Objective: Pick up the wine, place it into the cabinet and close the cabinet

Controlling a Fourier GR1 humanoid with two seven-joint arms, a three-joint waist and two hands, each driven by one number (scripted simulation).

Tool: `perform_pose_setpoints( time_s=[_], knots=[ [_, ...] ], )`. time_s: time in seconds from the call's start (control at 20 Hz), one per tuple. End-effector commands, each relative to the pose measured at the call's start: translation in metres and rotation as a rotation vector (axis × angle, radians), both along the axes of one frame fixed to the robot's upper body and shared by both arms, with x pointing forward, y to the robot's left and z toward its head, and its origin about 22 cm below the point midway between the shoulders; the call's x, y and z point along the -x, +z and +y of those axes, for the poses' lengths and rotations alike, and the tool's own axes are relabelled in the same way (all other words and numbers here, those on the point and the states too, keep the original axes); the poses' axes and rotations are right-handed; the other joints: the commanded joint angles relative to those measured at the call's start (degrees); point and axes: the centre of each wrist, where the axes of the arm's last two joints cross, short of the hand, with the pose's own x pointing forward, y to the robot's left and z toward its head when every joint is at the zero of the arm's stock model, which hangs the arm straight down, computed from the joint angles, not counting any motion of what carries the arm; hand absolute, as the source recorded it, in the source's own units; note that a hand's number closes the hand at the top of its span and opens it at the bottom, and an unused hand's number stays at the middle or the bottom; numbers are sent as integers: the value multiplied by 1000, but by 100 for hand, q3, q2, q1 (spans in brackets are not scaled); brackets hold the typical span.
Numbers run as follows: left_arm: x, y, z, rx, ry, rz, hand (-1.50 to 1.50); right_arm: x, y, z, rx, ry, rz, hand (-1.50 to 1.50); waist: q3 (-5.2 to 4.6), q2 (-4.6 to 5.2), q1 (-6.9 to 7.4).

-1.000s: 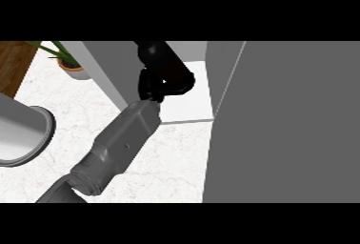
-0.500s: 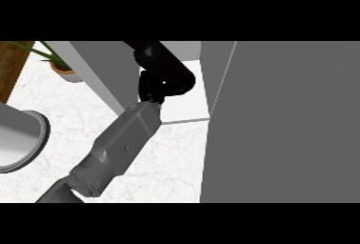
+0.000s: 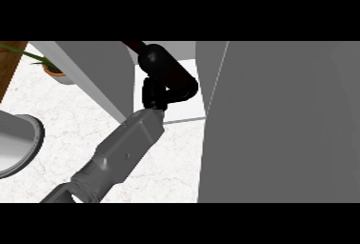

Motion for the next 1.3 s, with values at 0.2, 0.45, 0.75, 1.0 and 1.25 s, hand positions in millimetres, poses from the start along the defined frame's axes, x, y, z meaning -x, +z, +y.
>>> perform_pose_setpoints(
  time_s=[0.2, 0.45, 0.75, 1.0, 1.25],
  knots=[
    [4, 8, -13, 56, 54, 4, -150, -7, 0, -4, 4, -5, -6, -150, 1, 21, -56],
    [3, 6, -11, 68, 104, 6, -150, -2, 5, 6, -4, 7, -3, -150, -4, 15, -28],
    [-5, 18, -16, 9, 114, 10, -150, -4, 0, -5, 2, 1, 9, -150, 6, 30, -42],
    [-10, 19, -15, -127, 103, -11, -150, -2, -3, -1, 7, 0, -2, -150, 8, 15, 23],
    [-6, 16, -19, -192, 44, -75, -150, -3, -4, -4, -10, -9, -7, -150, 9, 10, 42]
  ],
)
